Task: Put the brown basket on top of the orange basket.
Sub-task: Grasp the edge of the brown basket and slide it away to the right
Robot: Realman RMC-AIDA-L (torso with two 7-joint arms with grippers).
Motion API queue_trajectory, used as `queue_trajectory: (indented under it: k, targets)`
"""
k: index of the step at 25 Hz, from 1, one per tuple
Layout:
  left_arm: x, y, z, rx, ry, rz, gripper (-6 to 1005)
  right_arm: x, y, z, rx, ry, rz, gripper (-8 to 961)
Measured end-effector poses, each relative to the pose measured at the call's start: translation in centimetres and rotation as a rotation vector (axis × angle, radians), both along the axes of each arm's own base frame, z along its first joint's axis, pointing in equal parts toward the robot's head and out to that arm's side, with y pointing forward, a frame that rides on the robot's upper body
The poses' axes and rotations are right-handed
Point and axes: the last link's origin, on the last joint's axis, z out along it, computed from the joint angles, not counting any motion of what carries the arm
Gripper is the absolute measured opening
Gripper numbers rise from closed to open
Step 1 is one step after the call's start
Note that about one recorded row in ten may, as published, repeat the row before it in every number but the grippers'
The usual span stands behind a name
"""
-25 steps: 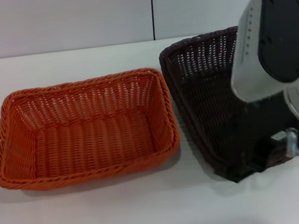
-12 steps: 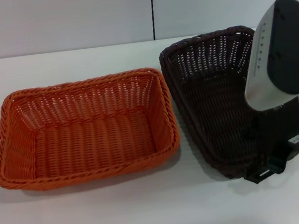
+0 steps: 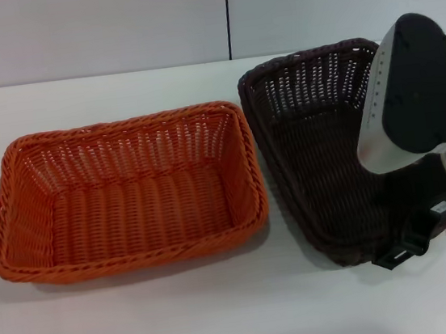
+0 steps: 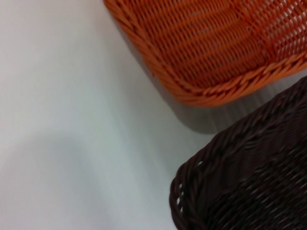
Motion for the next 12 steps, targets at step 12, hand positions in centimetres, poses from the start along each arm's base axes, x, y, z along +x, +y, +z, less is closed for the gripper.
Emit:
queue_trajectory:
  k: [12]
  targets:
    - [-0.1,-0.1,0.0,-0.004,0.001,0.0,791,1.5,0.1,-2.3,-0.052,-0.052,-0.026,725]
